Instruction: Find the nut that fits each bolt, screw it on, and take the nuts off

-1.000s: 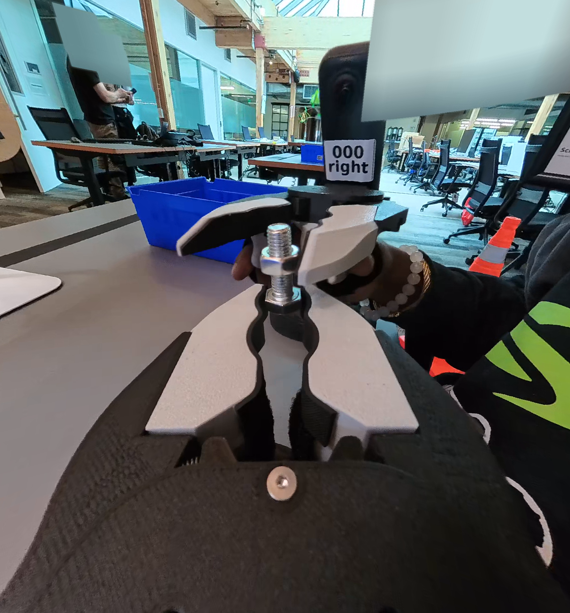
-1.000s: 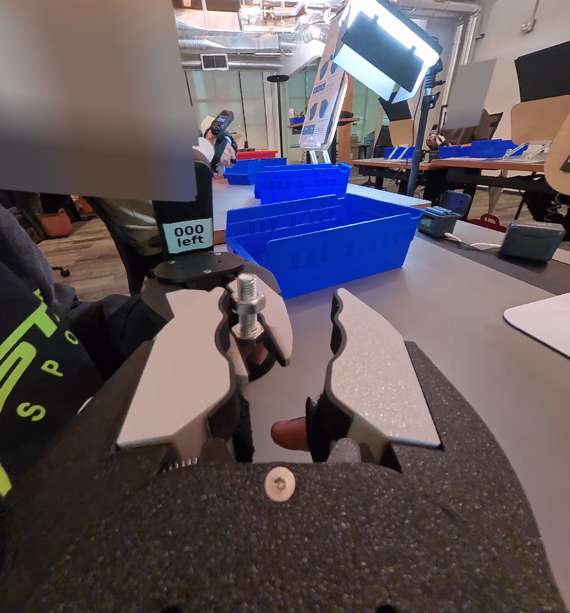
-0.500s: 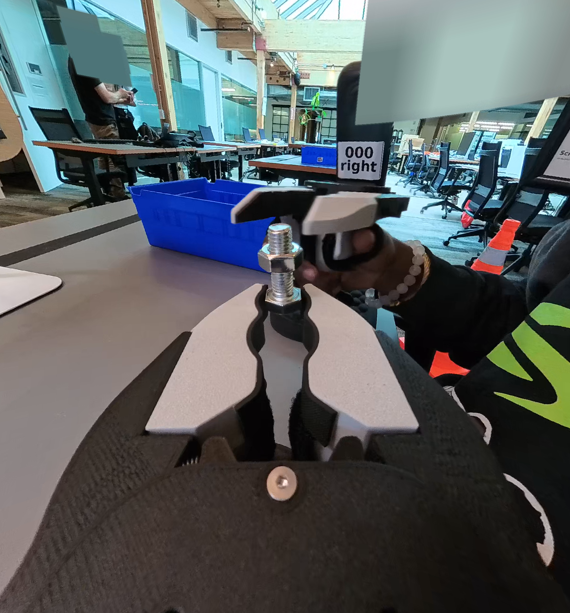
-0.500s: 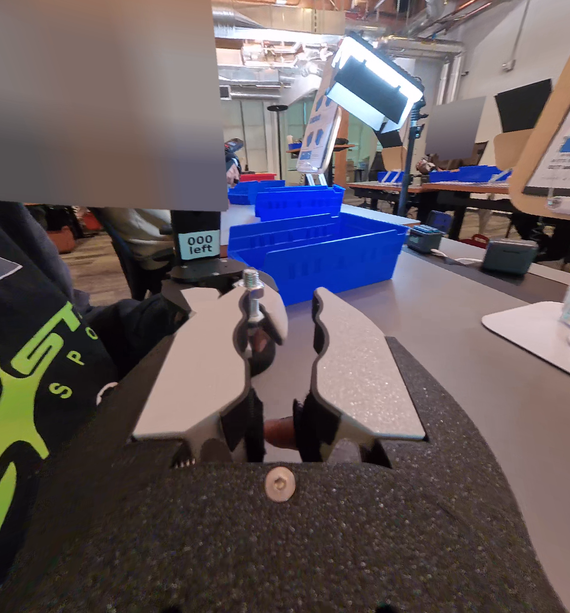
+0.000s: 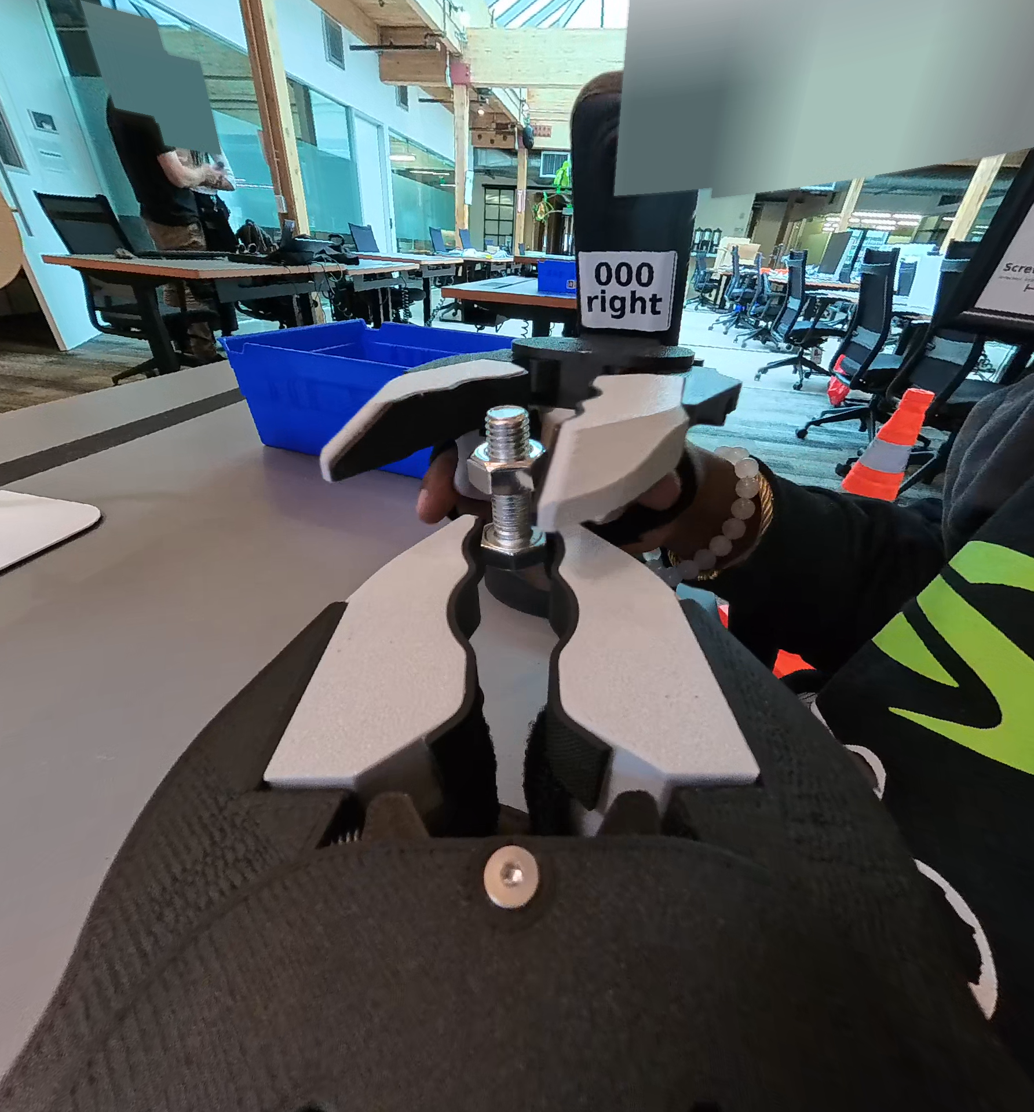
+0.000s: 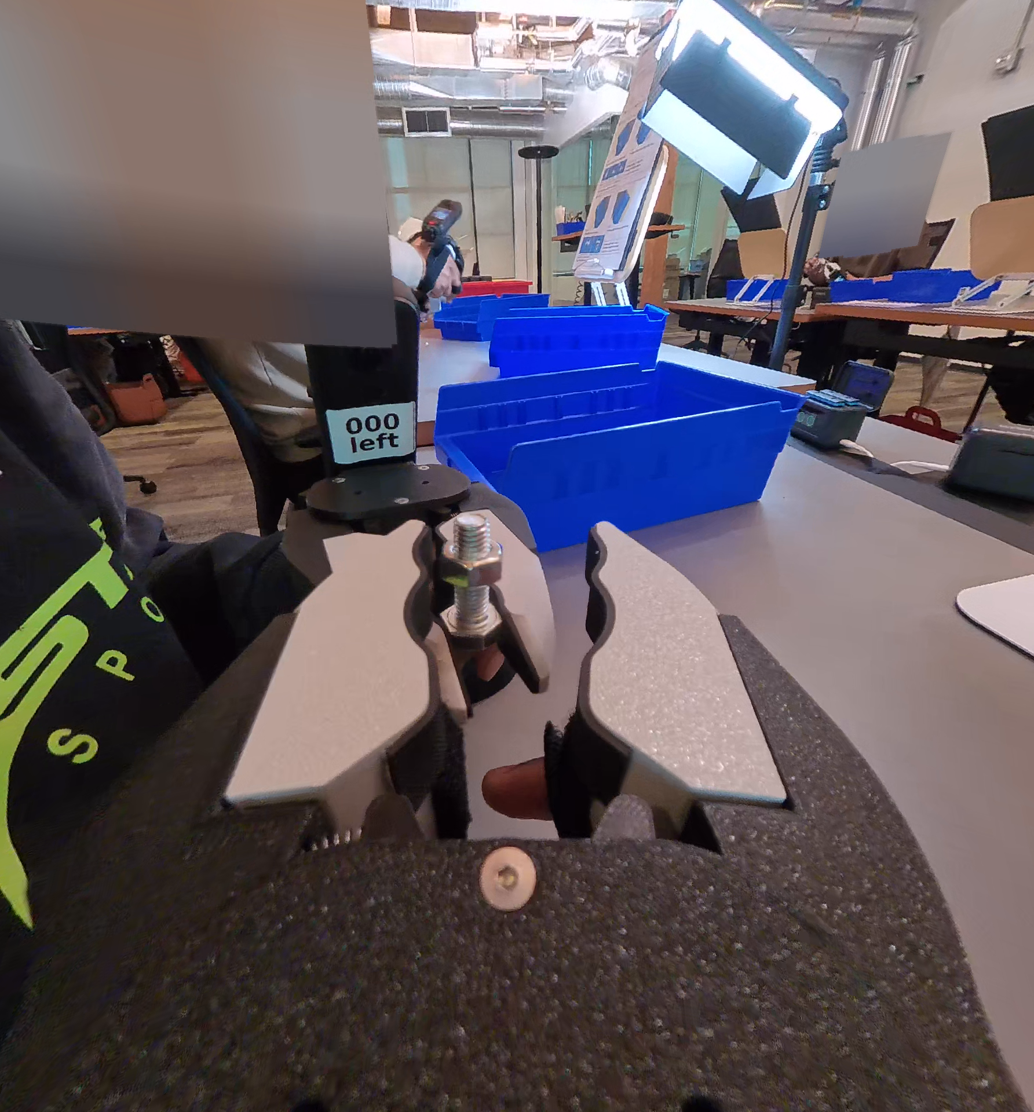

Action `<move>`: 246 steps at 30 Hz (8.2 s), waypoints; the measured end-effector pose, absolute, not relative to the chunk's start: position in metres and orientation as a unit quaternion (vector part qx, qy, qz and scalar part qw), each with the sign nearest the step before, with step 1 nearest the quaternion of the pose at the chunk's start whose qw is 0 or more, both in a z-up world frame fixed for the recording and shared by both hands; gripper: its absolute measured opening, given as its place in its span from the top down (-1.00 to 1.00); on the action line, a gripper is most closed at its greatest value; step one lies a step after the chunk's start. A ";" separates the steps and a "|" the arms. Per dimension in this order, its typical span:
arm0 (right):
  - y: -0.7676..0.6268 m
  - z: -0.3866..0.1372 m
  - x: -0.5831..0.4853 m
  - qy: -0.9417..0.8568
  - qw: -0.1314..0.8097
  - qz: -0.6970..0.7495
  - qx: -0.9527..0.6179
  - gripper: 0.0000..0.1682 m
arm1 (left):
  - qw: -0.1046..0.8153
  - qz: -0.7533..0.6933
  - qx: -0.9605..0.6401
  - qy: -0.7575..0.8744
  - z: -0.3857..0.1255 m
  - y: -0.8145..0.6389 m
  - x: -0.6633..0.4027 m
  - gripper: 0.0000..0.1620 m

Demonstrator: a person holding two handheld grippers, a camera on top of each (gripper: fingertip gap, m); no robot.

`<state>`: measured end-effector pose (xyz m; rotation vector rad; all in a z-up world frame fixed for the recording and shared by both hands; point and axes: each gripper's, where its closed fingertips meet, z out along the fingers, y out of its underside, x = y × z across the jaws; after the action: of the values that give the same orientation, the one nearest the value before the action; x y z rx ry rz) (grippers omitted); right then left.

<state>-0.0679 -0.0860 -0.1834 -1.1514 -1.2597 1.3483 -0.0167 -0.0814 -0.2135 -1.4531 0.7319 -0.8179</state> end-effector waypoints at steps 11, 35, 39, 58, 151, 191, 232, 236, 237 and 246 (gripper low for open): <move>-0.061 -0.181 -0.027 -0.493 0.498 0.524 -0.484 0.90 | 0.614 -0.355 -0.630 0.316 -0.213 -0.081 -0.017 0.77; -0.087 -0.184 -0.063 -0.518 0.451 0.556 -0.469 0.51 | 0.610 -0.354 -0.632 0.321 -0.215 -0.082 -0.017 0.77; -0.084 -0.182 -0.049 -0.522 0.460 0.549 -0.463 0.54 | 0.610 -0.355 -0.633 0.319 -0.215 -0.081 -0.017 0.77; -0.091 -0.182 -0.059 -0.522 0.449 0.559 -0.462 0.39 | 0.609 -0.352 -0.634 0.322 -0.216 -0.082 -0.016 0.77; -0.067 -0.179 -0.027 -0.498 0.479 0.542 -0.478 0.83 | 0.605 -0.349 -0.637 0.326 -0.218 -0.082 -0.015 0.77; -0.079 -0.176 -0.033 -0.502 0.459 0.567 -0.465 0.62 | 0.604 -0.348 -0.637 0.327 -0.218 -0.082 -0.015 0.77; -0.089 -0.178 -0.054 -0.504 0.446 0.581 -0.459 0.41 | 0.605 -0.346 -0.639 0.326 -0.219 -0.081 -0.015 0.77; -0.090 -0.179 -0.066 -0.500 0.443 0.584 -0.461 0.40 | 0.605 -0.344 -0.639 0.328 -0.219 -0.081 -0.015 0.77; -0.089 -0.180 -0.068 -0.502 0.445 0.579 -0.463 0.40 | 0.605 -0.344 -0.639 0.328 -0.219 -0.081 -0.015 0.77; -0.084 -0.179 -0.051 -0.496 0.454 0.580 -0.460 0.53 | 0.606 -0.347 -0.637 0.326 -0.218 -0.082 -0.015 0.77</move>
<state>-0.0514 -0.0841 -0.1791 -1.1343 -1.2244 1.4308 -0.0149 -0.0816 -0.2181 -1.4738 0.7537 -0.8025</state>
